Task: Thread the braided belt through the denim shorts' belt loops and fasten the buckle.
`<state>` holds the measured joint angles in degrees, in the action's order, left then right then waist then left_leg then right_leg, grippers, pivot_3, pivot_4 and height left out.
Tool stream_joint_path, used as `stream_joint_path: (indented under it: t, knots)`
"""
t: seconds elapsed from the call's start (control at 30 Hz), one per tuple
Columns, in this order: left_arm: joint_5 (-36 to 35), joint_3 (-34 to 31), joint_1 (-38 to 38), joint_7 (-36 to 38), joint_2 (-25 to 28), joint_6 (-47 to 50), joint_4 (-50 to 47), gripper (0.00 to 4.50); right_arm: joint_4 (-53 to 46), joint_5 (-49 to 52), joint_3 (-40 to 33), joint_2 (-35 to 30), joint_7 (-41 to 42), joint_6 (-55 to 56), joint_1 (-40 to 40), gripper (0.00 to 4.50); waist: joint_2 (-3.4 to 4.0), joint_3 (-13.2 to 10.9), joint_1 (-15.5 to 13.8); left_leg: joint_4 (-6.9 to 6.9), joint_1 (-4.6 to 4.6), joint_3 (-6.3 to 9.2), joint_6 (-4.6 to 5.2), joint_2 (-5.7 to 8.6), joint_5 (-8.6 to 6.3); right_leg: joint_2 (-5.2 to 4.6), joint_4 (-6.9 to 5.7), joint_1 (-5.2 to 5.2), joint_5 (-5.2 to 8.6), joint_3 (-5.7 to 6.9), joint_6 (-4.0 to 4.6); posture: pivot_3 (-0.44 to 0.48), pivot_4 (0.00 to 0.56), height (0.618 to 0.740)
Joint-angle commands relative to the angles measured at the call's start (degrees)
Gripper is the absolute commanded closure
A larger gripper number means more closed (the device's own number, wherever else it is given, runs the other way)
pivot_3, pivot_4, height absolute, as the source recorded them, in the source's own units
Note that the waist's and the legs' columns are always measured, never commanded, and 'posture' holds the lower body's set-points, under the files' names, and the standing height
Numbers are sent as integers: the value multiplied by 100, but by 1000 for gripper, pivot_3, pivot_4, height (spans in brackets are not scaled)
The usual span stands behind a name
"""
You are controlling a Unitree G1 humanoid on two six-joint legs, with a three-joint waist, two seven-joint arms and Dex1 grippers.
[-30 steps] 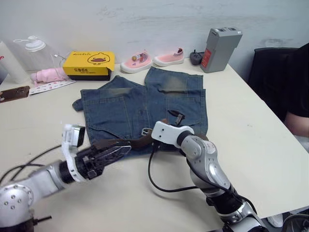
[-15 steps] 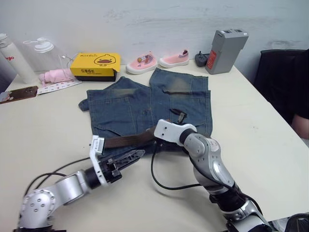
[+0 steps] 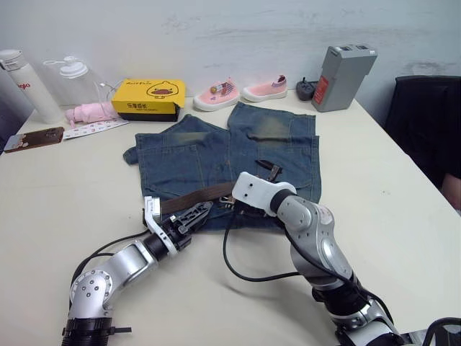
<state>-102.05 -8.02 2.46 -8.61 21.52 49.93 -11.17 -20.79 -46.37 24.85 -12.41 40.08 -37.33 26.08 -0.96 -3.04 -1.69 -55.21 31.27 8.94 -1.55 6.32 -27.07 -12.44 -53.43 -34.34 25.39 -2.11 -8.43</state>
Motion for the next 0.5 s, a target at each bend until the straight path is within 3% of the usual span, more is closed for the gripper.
stream_joint_path:
  t: [0.03,0.27,0.4,0.5]
  knots:
    - [-100,-59,-105,-14,35,10,-216,1869,14,407,14,-491,-8,999,2,30,0,0,-3,0,1,-1,0,1,0,-1,1,1,0,0,0,0,150,618]
    - [-261,-260,-651,215,505,140,-730,1869,1283,1387,-647,-1674,-430,3168,608,30,2,-17,21,-9,13,-30,6,-12,-5,-17,14,-7,5,-5,8,0,150,618]
    - [-313,-345,-780,282,672,98,-878,1869,2151,1606,-590,-2234,-615,4551,907,30,-15,-17,2,-11,19,-22,7,-14,-5,-15,23,-6,6,0,9,0,150,618]
    - [-334,-356,-778,273,701,30,-894,1869,2847,1586,-413,-2305,-768,5325,1156,30,-13,-23,14,-17,25,-28,11,-15,-7,-14,26,-5,13,0,23,0,150,618]
